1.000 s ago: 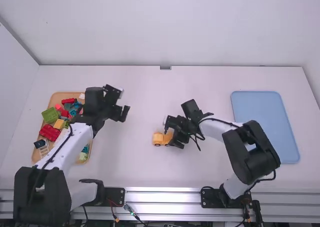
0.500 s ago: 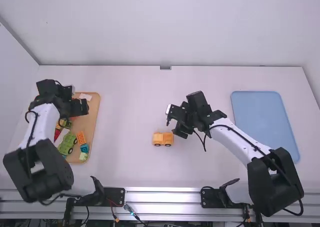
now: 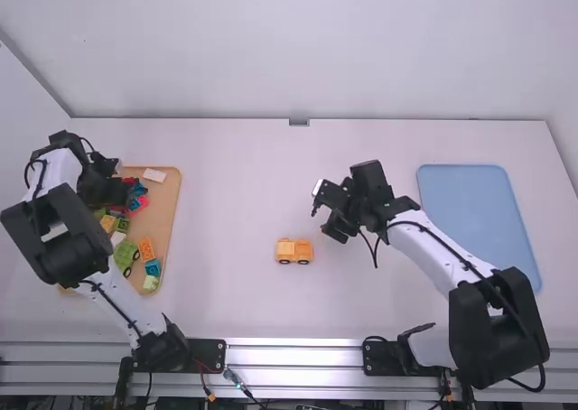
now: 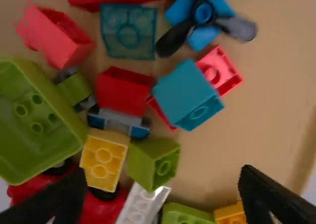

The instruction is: Assemble lego blocks to make yellow taxi

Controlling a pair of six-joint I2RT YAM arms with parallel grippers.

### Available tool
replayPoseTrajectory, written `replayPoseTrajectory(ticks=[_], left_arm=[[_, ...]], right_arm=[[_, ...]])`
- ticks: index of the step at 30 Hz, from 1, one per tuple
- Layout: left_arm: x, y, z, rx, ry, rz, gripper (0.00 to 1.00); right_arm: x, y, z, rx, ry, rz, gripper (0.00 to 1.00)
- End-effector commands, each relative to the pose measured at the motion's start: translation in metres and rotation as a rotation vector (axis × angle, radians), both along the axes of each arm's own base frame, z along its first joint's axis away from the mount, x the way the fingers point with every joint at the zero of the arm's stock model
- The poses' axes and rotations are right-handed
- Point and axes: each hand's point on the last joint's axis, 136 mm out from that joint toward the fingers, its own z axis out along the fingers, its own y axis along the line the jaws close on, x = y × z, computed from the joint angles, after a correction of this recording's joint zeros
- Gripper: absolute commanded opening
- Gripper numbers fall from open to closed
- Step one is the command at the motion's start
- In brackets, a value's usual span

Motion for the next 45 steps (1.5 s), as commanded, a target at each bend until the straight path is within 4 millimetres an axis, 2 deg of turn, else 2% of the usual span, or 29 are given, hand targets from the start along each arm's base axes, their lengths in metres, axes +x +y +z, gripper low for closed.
replayPoseTrajectory(ticks=[1, 6, 11, 14, 18, 20, 25, 27, 31, 36, 45], left_arm=[[-0.009, 0.014, -0.004, 0.035, 0.033, -0.110, 0.71], [-0.016, 0.024, -0.015, 0.052, 0.027, -0.124, 0.70], [-0.017, 0.021, -0.023, 0.018, 0.000, -0.146, 0.69], [-0.023, 0.021, -0.030, 0.016, 0.008, -0.150, 0.63], [-0.027, 0.024, -0.033, 0.014, 0.009, -0.137, 0.61], [-0.029, 0.028, -0.034, 0.017, 0.006, -0.127, 0.57], [-0.023, 0.033, -0.032, 0.037, -0.019, -0.109, 0.59], [-0.024, 0.033, -0.032, 0.036, -0.015, -0.107, 0.59], [-0.032, 0.026, -0.034, 0.011, 0.017, -0.132, 0.53], [-0.039, 0.028, -0.034, 0.024, 0.054, -0.126, 0.53], [-0.038, 0.029, -0.044, 0.042, 0.041, -0.159, 0.55]], right_arm=[[0.010, 0.000, 0.017, 0.029, -0.033, -0.029, 0.99], [0.011, 0.000, 0.023, 0.035, -0.024, -0.038, 0.99], [0.012, 0.001, 0.026, 0.033, -0.021, -0.036, 0.99], [0.011, 0.003, 0.027, 0.030, -0.021, -0.032, 0.99], [0.011, 0.003, 0.028, 0.031, -0.023, -0.031, 0.99], [0.011, 0.003, 0.028, 0.032, -0.024, -0.031, 0.99], [0.011, 0.003, 0.028, 0.031, -0.024, -0.031, 0.99], [0.011, 0.003, 0.028, 0.032, -0.024, -0.031, 0.99], [0.011, 0.003, 0.027, 0.031, -0.023, -0.031, 0.99], [0.011, 0.003, 0.027, 0.031, -0.022, -0.031, 0.99], [0.011, 0.003, 0.027, 0.030, -0.020, -0.032, 0.99]])
